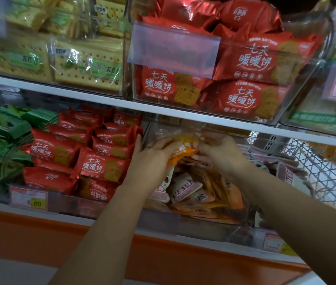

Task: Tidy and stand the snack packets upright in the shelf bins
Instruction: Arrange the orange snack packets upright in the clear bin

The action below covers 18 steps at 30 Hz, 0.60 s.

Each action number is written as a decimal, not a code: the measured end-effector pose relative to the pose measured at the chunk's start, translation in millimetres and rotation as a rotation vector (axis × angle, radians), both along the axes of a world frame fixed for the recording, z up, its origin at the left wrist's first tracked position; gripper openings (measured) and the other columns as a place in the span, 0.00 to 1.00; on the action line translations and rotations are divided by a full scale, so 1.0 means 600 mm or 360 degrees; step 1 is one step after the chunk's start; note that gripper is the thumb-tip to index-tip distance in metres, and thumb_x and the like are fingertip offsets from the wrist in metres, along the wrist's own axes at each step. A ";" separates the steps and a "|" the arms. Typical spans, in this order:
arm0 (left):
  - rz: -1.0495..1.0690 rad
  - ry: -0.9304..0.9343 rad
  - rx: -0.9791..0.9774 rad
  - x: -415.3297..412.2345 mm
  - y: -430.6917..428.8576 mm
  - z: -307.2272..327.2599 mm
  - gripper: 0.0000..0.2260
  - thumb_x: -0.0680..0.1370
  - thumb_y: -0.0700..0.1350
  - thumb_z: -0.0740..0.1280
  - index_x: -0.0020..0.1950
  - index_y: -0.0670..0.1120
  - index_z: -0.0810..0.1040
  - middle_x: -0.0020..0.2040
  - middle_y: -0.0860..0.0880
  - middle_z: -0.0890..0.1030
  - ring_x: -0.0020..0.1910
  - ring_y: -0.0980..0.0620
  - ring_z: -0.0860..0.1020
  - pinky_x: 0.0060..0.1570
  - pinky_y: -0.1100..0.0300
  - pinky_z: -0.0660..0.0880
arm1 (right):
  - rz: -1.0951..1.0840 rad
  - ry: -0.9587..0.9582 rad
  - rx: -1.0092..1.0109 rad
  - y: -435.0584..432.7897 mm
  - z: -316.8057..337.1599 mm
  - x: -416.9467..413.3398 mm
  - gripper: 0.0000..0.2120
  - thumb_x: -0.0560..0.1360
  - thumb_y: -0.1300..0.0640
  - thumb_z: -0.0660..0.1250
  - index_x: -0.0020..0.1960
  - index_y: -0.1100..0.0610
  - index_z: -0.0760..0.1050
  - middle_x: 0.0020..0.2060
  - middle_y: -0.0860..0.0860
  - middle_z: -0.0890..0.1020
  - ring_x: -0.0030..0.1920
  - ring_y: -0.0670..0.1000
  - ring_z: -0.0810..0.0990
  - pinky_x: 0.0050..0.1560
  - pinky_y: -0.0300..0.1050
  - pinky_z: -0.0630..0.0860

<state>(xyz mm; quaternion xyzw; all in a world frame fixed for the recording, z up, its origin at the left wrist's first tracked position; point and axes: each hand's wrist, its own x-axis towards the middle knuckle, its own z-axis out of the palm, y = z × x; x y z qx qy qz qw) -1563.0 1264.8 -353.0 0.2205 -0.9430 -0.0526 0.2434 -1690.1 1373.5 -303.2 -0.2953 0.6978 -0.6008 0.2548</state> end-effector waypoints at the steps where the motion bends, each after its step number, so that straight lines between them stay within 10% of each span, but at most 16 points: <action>1: 0.0026 0.0063 0.0031 -0.001 -0.006 0.002 0.27 0.77 0.48 0.65 0.74 0.61 0.60 0.72 0.55 0.66 0.68 0.50 0.69 0.72 0.41 0.43 | 0.0052 0.0006 -0.0002 0.005 0.006 0.001 0.12 0.75 0.65 0.66 0.58 0.59 0.74 0.51 0.55 0.81 0.45 0.51 0.83 0.47 0.43 0.81; 6: 0.0087 0.0206 0.0144 0.010 -0.030 0.004 0.19 0.79 0.47 0.62 0.70 0.60 0.68 0.64 0.49 0.74 0.63 0.47 0.73 0.71 0.40 0.54 | 0.0245 0.1160 0.0324 0.056 0.016 0.008 0.08 0.74 0.57 0.69 0.45 0.45 0.74 0.45 0.46 0.81 0.46 0.43 0.81 0.50 0.40 0.79; 13: -0.0009 0.0387 0.0284 0.035 -0.050 -0.014 0.15 0.76 0.40 0.66 0.62 0.49 0.79 0.53 0.46 0.81 0.52 0.43 0.78 0.57 0.41 0.72 | 0.1279 0.2405 0.1155 0.027 -0.032 0.009 0.21 0.71 0.59 0.69 0.62 0.48 0.74 0.58 0.46 0.79 0.57 0.49 0.77 0.52 0.50 0.76; 18: 0.0029 0.0367 0.0248 0.035 -0.049 -0.020 0.15 0.75 0.43 0.68 0.62 0.51 0.79 0.52 0.47 0.82 0.53 0.44 0.78 0.57 0.41 0.72 | 0.1322 0.2725 0.1308 0.000 -0.035 -0.005 0.06 0.72 0.60 0.64 0.47 0.54 0.77 0.43 0.51 0.80 0.42 0.52 0.78 0.39 0.49 0.76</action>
